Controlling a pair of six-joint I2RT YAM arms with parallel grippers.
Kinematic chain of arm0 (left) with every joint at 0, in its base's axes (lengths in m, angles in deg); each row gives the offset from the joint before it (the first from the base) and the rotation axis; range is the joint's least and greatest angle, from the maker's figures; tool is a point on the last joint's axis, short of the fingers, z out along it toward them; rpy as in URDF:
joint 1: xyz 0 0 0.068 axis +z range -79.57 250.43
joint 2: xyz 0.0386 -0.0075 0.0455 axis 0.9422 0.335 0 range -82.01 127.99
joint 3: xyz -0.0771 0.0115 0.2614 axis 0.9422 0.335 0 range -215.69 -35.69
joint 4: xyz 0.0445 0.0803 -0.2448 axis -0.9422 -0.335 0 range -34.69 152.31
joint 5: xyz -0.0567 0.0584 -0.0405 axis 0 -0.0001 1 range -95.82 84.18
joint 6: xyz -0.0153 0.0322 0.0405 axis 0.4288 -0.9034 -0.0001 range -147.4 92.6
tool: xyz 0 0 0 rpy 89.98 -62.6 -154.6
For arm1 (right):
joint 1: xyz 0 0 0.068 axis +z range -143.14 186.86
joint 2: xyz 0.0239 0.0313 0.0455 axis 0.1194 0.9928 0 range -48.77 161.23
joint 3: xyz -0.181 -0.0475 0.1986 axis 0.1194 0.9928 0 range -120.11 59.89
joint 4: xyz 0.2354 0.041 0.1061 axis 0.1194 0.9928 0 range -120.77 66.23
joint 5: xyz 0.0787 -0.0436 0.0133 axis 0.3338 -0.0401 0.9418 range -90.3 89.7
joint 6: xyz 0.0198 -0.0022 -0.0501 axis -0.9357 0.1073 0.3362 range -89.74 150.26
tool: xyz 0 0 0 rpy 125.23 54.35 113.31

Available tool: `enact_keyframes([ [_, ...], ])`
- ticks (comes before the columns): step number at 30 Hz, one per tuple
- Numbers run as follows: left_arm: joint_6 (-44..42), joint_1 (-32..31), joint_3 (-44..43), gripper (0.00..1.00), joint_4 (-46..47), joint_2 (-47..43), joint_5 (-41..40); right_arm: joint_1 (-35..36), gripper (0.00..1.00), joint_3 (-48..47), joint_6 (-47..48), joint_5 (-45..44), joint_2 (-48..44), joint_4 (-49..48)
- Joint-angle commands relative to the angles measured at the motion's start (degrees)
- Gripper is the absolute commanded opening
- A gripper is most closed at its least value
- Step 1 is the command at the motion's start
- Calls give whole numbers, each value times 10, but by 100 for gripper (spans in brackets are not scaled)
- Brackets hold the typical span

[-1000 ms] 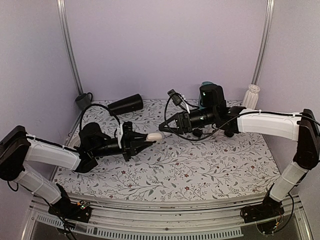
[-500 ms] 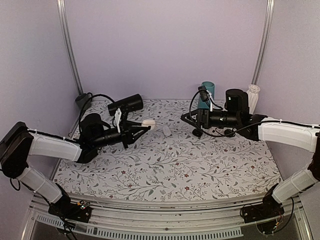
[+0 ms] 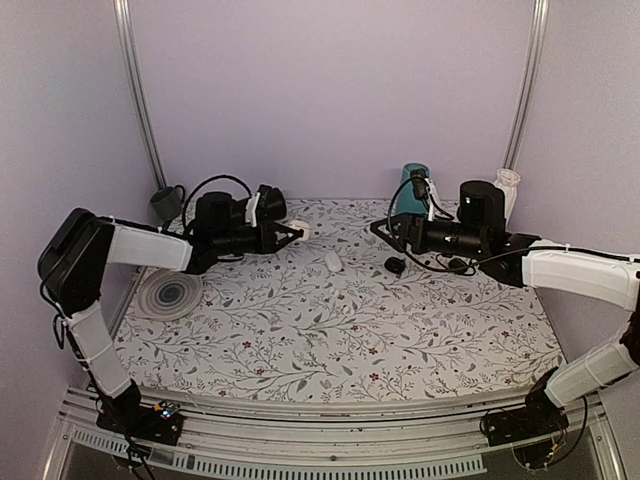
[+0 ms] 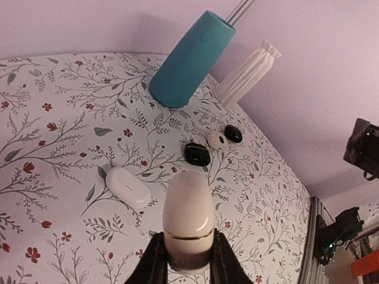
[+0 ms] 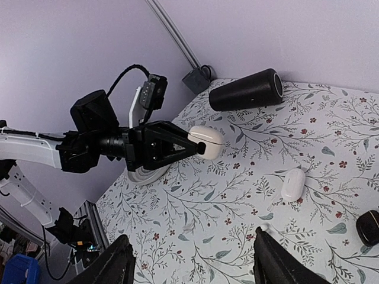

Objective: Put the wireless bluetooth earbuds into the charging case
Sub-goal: Place the charging case at the center of the board, then adjust the charging case at the center of the board.

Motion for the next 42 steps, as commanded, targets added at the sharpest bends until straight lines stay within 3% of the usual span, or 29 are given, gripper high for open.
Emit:
enact_keyframes([
  [1,56,33,-55,10,-80,77,38,-6,69,1,-1,-25,-9,-7],
  [9,50,55,-142,19,-156,190,35,-6,73,4,3,-50,-11,16],
  [18,21,59,-154,37,-191,193,-4,-6,76,2,10,-61,-10,27],
  [20,15,59,-150,42,-195,185,-15,-6,76,2,11,-62,-8,27],
  [22,10,59,-143,55,-195,177,-25,-6,77,1,11,-63,-8,28],
  [23,6,60,-142,57,-198,172,-30,-7,78,2,12,-63,-8,28],
  [29,-12,60,-116,62,-195,129,-69,-6,81,0,11,-69,-3,37],
  [35,-32,58,-57,64,-159,50,-94,-6,97,3,3,-91,-1,40],
  [37,-38,58,-37,72,-151,26,-101,-6,99,3,-1,-106,-2,41],
  [39,-43,57,-17,95,-144,2,-109,-7,99,4,-4,-118,-1,41],
  [42,-50,53,11,96,-136,-31,-113,-6,99,1,-14,-146,6,47],
])
